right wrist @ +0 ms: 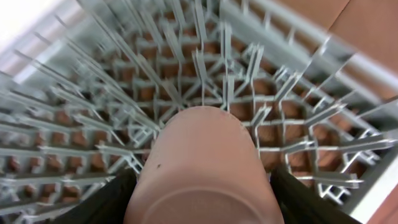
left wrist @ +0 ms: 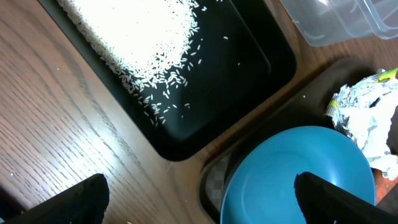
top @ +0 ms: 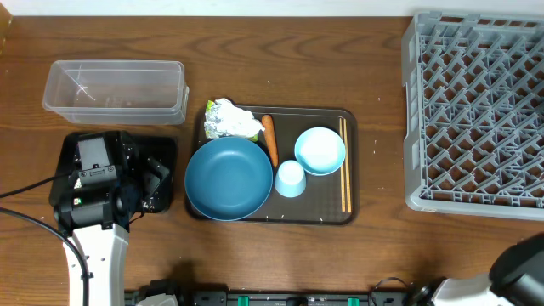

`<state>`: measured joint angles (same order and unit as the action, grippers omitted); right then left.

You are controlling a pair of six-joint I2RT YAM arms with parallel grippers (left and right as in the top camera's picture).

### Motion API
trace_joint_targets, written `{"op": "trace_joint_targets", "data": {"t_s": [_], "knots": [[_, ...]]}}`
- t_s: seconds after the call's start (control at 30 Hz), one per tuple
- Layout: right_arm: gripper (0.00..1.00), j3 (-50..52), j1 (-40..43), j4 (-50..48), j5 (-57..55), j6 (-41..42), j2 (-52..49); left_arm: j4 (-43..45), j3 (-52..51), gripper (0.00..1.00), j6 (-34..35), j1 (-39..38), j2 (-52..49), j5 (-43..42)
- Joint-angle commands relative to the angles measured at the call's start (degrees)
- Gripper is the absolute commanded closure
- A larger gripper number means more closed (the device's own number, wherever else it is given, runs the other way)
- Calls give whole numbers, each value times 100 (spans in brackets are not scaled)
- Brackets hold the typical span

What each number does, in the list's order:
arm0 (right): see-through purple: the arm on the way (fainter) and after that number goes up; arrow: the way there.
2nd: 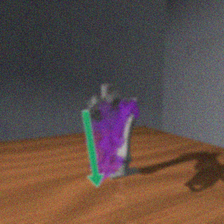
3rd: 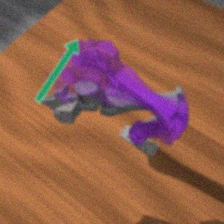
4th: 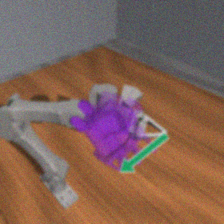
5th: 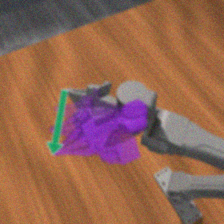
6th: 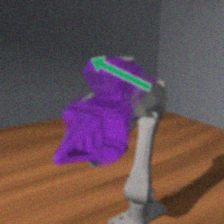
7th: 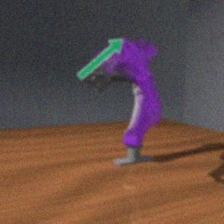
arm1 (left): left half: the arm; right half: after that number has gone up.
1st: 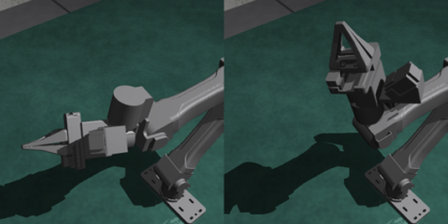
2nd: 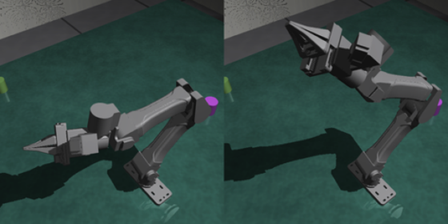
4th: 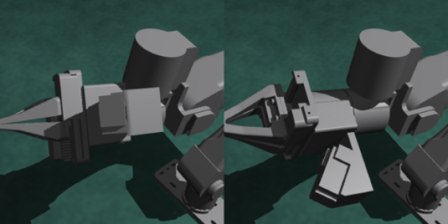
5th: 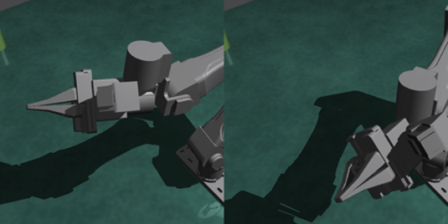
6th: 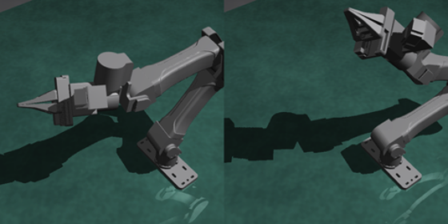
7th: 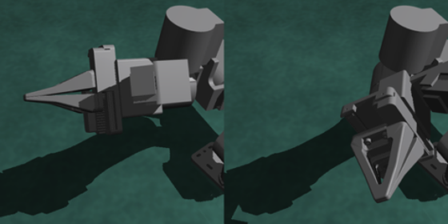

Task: Sort waste into correct bins and load items into the dishwasher rack
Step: 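Carry the cup with the right gripper into the dish rack, then move the right gripper back to the second light-blue cup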

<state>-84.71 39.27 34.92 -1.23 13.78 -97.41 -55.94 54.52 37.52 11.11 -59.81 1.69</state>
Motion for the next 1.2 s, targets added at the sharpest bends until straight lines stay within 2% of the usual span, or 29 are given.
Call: {"op": "trace_joint_targets", "data": {"t_s": [0.0,0.03,0.2,0.3,0.4,0.53,0.73,1.03,1.17], "knots": [[35,-122,4,2,173,-120,-157,-17,120,2,31,22,-13,46],[32,-122,4,2,197,-120,-162,-17,120,2,31,22,-13,46],[32,-144,4,31,313,-114,-151,-17,120,2,31,22,-13,46],[25,-144,2,131,354,-55,-151,-15,120,2,31,22,-13,46],[21,-144,2,195,431,-57,-151,-17,120,2,31,22,-13,46],[21,-146,4,238,501,-55,-122,-17,120,2,31,22,-13,46],[21,-234,-55,212,1384,-52,236,-17,120,2,31,22,-13,46],[11,-247,-1182,404,2269,17,1001,-17,120,2,33,22,-13,46],[14,-214,-2022,634,2267,144,968,-17,120,2,33,22,-13,46]]}}
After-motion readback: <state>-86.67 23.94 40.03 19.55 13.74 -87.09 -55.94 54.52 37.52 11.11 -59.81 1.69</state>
